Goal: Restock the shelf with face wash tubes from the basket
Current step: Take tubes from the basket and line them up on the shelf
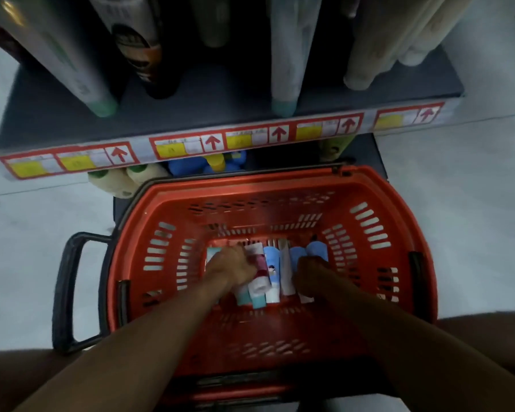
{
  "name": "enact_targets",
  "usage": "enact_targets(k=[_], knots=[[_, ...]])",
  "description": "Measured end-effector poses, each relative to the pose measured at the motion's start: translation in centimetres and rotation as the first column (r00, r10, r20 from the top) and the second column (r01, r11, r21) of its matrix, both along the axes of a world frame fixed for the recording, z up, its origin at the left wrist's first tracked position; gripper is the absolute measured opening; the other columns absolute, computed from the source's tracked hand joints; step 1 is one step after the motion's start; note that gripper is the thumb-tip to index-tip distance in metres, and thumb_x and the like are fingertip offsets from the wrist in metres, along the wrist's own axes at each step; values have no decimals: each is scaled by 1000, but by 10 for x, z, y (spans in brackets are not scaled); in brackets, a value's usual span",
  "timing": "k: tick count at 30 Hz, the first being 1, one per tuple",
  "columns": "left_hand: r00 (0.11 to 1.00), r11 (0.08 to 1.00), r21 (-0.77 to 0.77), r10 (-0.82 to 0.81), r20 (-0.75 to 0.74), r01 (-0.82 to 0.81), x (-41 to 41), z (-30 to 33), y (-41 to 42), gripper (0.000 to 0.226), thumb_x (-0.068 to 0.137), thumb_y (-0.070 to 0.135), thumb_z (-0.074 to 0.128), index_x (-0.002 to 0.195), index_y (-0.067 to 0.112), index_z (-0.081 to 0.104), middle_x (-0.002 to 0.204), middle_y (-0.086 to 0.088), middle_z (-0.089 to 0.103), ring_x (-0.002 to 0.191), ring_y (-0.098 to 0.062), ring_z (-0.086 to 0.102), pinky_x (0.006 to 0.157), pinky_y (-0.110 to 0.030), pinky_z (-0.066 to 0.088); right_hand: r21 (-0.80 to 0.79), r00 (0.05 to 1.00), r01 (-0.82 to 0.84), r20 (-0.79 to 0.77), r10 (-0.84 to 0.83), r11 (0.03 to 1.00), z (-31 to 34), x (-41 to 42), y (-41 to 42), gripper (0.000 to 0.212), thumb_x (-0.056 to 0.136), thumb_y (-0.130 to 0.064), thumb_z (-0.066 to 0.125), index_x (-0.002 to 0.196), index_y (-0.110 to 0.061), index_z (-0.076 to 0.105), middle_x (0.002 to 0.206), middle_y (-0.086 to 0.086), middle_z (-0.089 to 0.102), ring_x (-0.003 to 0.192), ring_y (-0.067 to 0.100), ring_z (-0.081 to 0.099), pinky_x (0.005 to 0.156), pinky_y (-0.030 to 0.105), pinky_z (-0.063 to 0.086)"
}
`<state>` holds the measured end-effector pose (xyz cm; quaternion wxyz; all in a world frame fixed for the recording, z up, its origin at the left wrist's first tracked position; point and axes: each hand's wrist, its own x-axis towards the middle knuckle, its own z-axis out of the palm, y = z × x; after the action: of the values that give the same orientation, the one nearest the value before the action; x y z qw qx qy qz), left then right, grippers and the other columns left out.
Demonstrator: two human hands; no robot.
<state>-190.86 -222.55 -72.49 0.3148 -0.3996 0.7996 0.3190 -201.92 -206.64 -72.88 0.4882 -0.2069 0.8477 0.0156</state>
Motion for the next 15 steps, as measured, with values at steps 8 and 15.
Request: enact_targets(k=[8, 15], knots=[[961, 962, -48, 270, 53, -268, 1, -65, 34, 99, 80, 67, 74, 145, 1, 37, 136, -18, 59, 127, -37, 59, 99, -40, 50, -5, 997, -38, -68, 38, 999, -62, 18, -13, 57, 96, -24, 52, 149, -12, 37, 156, 17, 33, 145, 38, 30, 117, 50, 29], [909, 912, -34, 410, 73, -409, -1, -85, 41, 104, 66, 63, 85, 140, 9, 35, 134, -16, 61, 126, -37, 59, 101, -45, 53, 69, 991, -88, -92, 94, 994, -87, 27, -25, 77, 100, -29, 57, 155, 5, 15, 158, 31, 19, 146, 43, 26, 116, 46, 29]])
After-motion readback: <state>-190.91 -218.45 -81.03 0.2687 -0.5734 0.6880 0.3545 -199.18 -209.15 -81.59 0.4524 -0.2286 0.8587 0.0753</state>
